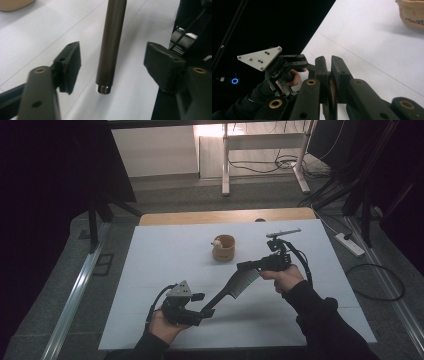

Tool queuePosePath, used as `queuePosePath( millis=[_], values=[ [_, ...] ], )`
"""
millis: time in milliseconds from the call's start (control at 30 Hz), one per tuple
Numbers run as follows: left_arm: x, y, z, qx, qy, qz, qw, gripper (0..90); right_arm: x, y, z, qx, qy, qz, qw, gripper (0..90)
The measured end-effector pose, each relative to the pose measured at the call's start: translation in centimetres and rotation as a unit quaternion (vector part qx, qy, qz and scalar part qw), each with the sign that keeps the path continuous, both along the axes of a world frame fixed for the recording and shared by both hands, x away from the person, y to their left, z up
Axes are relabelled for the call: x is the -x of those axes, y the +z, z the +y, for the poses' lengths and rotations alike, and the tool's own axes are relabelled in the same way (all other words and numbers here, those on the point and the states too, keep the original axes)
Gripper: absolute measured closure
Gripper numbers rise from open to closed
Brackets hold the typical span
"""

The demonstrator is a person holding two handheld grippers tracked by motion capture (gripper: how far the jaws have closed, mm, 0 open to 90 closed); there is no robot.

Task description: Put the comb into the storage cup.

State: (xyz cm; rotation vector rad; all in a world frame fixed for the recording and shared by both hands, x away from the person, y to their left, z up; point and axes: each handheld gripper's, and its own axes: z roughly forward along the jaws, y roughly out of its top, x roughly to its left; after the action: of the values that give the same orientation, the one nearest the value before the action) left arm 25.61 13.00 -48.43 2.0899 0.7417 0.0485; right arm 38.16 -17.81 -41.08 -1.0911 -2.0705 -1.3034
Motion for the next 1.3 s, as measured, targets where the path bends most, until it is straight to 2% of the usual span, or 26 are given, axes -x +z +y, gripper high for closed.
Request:
queuePosePath(
  millis=[100, 267, 367, 600, 833, 1167, 1300],
  values=[
    [-0.1, 0.0, 0.2, 0.004, -0.002, 0.009, 1.0, 23.5, -0.1, 0.0, -0.1, -0.001, -0.005, -0.002, 1.0, 84.7],
    [0.0, 0.1, 0.6, -0.004, 0.011, 0.011, 0.9999, 16.0, -0.2, 0.2, -0.1, -0.001, -0.01, -0.006, 0.9999, 84.6],
    [-0.1, 0.3, 1.0, 0.001, 0.019, 0.017, 0.9997, 12.5, -0.2, 0.4, -0.1, 0.0, -0.012, -0.009, 0.9999, 84.6],
    [0.1, 0.5, 1.5, -0.009, 0.041, 0.008, 0.9991, 3.5, -0.4, 0.9, -0.4, 0.007, -0.024, -0.018, 0.9995, 84.6],
    [0.3, 0.8, 2.7, -0.007, 0.057, 0.003, 0.9984, 1.1, -0.7, 1.0, -0.5, 0.012, -0.035, -0.022, 0.9991, 84.7],
    [1.0, 1.0, 4.5, -0.02, 0.08, 0.0, 0.9966, 0.6, -1.1, 1.4, -0.8, 0.016, -0.047, -0.028, 0.9984, 84.6],
    [1.4, 1.1, 5.4, -0.01, 0.093, 0.001, 0.9956, 0.1, -1.3, 1.8, -1.0, 0.016, -0.051, -0.031, 0.9981, 84.7]
  ],
)
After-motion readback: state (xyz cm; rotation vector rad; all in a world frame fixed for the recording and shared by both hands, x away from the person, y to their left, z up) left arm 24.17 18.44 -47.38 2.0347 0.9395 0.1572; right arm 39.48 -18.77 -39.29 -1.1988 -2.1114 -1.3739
